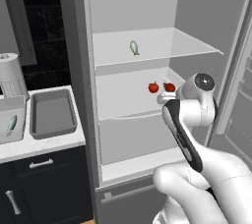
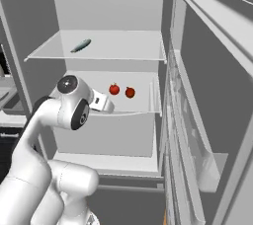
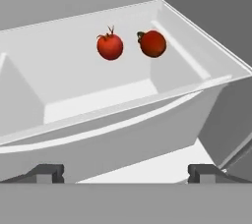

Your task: Place one tomato and one fish in each tupperware on the nearby counter, to pack two identical lunches.

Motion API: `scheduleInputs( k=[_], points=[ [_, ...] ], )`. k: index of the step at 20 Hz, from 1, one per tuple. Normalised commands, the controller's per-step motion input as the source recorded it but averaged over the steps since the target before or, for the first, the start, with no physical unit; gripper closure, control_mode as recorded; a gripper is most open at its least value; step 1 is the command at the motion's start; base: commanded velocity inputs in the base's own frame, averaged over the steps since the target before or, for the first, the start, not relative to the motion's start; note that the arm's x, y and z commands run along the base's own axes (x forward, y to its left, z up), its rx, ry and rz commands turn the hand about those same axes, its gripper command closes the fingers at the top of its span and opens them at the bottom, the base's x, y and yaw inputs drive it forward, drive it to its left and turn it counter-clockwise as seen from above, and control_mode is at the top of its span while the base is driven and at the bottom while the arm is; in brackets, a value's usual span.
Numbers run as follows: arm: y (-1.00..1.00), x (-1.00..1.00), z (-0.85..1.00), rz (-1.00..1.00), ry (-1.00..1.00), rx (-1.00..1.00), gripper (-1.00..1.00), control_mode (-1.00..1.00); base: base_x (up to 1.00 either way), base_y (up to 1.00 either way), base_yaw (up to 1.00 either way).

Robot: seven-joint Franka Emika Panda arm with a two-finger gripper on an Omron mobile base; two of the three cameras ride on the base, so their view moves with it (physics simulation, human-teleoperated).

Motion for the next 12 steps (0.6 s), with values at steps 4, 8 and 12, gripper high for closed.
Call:
scheduleInputs(
  k=[4,8,12],
  points=[
    [0.00,0.59,-0.16,0.00,0.00,0.00,-1.00,-1.00,0.00,0.00,0.00],
    [0.07,0.66,-0.10,0.00,0.00,0.00,-1.00,-1.00,0.00,0.00,0.00],
    [0.13,0.69,-0.12,0.00,0.00,0.00,-1.00,-1.00,0.00,0.00,0.00]
  ],
)
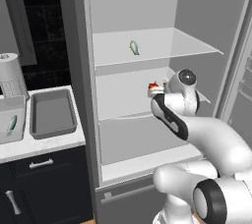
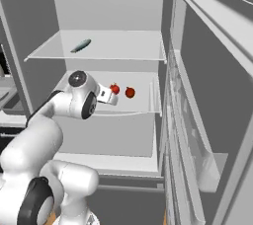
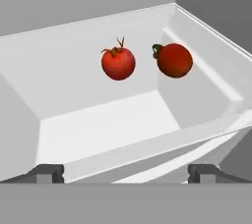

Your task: Place one tomato and one fish in each tupperware on the nearby counter, to pack two identical lunches.

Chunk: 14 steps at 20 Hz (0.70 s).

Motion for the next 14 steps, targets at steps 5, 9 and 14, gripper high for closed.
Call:
scheduleInputs(
  k=[5,9,14],
  points=[
    [0.01,0.57,-0.18,0.00,0.00,0.00,-1.00,-1.00,0.00,0.00,0.00],
    [0.00,0.52,-0.17,0.00,0.00,0.00,-1.00,-1.00,0.00,0.00,0.00],
    [0.00,0.54,-0.15,0.00,0.00,0.00,-1.00,-1.00,0.00,0.00,0.00]
  ],
)
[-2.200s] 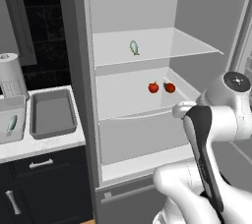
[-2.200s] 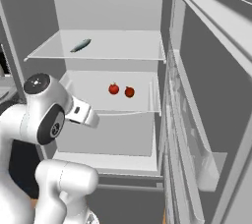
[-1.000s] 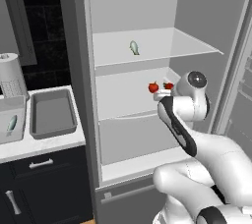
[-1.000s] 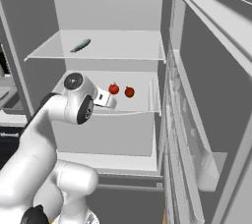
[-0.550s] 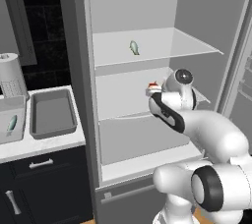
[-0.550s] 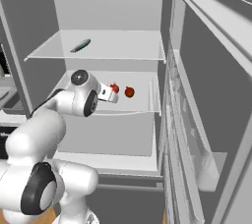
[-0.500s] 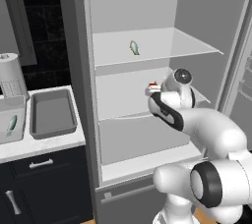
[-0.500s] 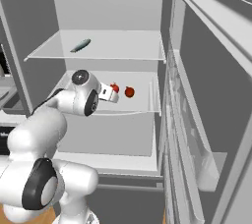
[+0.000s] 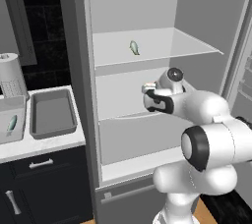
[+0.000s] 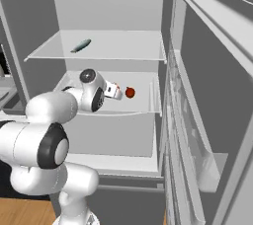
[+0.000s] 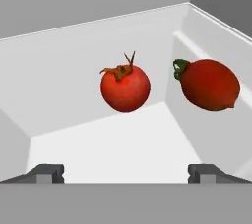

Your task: Place one tomato and one fish in each tupperware on the nearby counter, to pack two identical lunches.

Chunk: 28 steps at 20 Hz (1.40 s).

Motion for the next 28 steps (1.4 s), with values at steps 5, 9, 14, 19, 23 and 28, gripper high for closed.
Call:
scheduleInputs(
  k=[5,9,14,19,23,28],
  points=[
    [0.00,0.53,-0.14,0.00,0.00,0.00,-1.00,-1.00,0.00,0.00,0.00],
    [0.00,0.53,-0.14,0.00,0.00,0.00,-1.00,-1.00,0.00,0.00,0.00],
    [0.00,0.43,-0.20,0.00,0.00,0.00,-1.00,-1.00,0.00,0.00,0.00],
    [0.00,0.43,-0.23,0.00,0.00,0.00,-1.00,-1.00,0.00,0.00,0.00],
    [0.00,0.42,-0.21,0.00,0.00,0.00,-1.00,-1.00,0.00,0.00,0.00],
    [0.00,0.07,-0.48,0.00,0.01,0.00,1.00,-1.00,0.00,0.00,0.00]
  ],
)
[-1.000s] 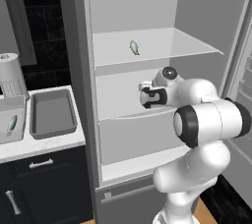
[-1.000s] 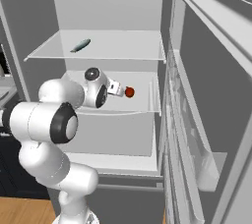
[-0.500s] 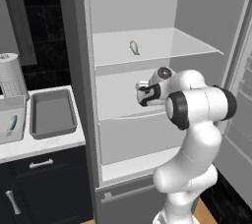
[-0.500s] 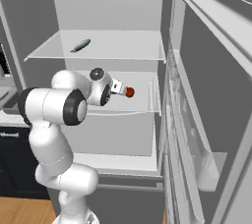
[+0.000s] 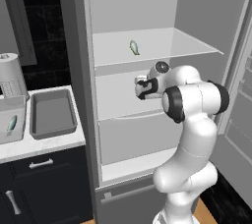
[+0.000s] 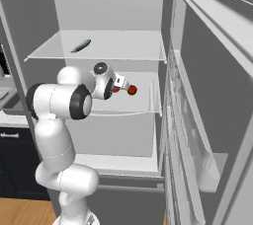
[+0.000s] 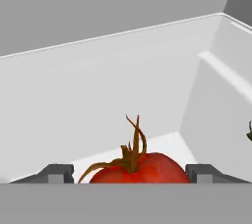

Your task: Place one tomato and one fish in each tupperware on the nearby counter, to pack two identical lunches.

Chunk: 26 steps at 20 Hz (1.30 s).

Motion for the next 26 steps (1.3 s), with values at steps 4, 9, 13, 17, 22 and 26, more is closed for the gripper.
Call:
scheduleInputs(
  k=[4,9,13,17,22,26],
  points=[
    [0.00,-0.31,-0.96,-0.02,0.04,0.00,1.00,-1.00,0.00,0.00,0.00],
    [0.00,-0.40,-0.97,-0.02,0.01,0.00,1.00,-1.00,0.00,0.00,0.00],
    [0.08,-0.78,-0.59,-0.01,0.00,0.00,1.00,-1.00,0.00,0.00,0.00],
    [0.14,-1.00,-0.05,0.00,0.00,0.00,1.00,-1.00,0.00,0.00,0.00],
    [0.06,-1.00,0.05,0.01,0.06,0.00,1.00,-1.00,0.00,0.00,0.00],
    [0.03,-0.91,0.57,0.06,0.05,0.00,1.00,-1.00,0.00,0.00,0.00]
  ],
)
